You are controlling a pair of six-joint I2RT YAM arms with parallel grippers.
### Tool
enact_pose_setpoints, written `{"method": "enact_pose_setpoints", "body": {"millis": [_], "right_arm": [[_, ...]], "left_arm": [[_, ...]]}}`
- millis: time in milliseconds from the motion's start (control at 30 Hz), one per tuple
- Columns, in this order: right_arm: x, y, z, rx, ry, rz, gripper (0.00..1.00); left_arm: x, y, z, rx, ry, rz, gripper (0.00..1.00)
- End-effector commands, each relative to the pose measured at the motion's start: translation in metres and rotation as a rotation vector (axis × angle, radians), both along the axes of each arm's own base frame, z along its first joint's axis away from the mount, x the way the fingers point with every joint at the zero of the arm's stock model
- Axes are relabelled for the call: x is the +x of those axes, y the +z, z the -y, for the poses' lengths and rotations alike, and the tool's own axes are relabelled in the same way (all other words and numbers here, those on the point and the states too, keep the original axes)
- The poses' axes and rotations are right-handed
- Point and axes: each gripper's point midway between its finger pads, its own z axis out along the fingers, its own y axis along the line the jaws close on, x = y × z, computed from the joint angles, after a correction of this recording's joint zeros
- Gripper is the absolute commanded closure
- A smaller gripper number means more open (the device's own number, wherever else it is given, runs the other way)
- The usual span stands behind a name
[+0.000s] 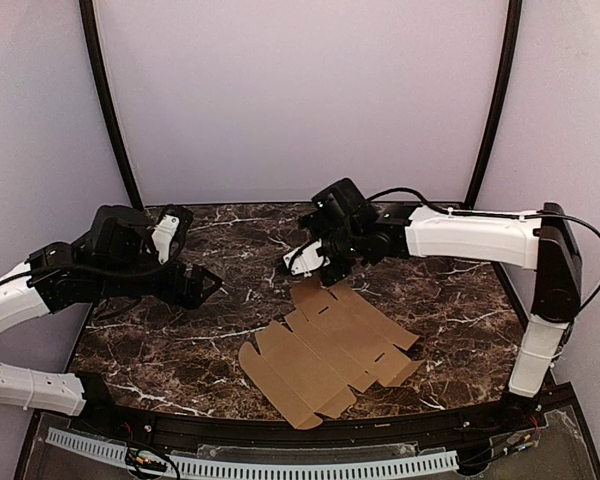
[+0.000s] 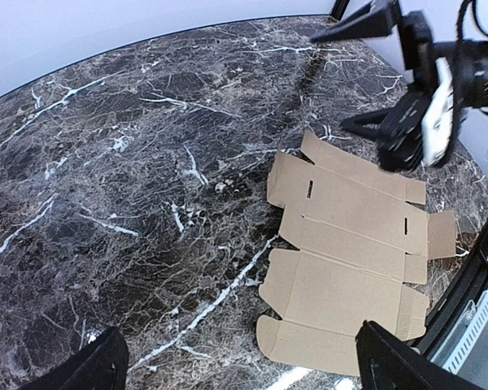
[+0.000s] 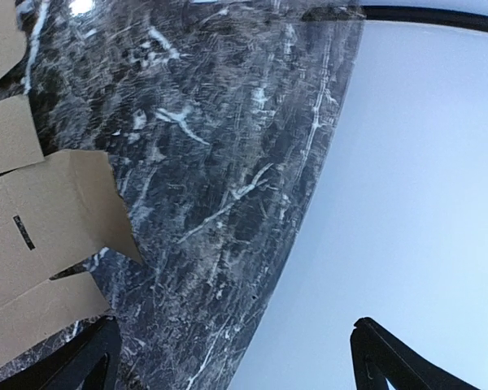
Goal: Fold the paper box
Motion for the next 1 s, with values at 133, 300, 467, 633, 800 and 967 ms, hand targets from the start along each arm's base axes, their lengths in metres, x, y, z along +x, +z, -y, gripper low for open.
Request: {"method": "enact_pose_setpoints", "body": {"millis": [133, 300, 467, 633, 800, 967], "right_arm": [[0.008, 0.073, 0.051, 0.385, -0.400, -0.023, 0.01], [0.024, 0.076, 0.121, 0.568, -0.791, 0.012, 0.01], [0.002, 0.059, 0.164, 0.774, -1.011, -0.198, 0.01], [-0.032, 0.042, 0.180, 0.859, -1.054, -0.350, 0.01], [-0.054, 0.038, 0.189, 0.926, -1.072, -0.432, 0.01], [-0.065, 0.035, 0.198, 0.966, -1.109, -0.469, 0.01]], "left_arm": [[0.024, 0.006, 0.036, 0.014, -0.073, 0.014, 0.01], [0.041, -0.005, 0.067, 0.038, -0.137, -0.011, 0.01], [0.067, -0.029, 0.104, 0.105, -0.204, -0.068, 0.05], [0.088, -0.042, 0.139, 0.127, -0.290, -0.111, 0.08], [0.105, -0.085, 0.166, 0.190, -0.340, -0.216, 0.18], [0.123, -0.115, 0.181, 0.235, -0.335, -0.268, 0.27]]}}
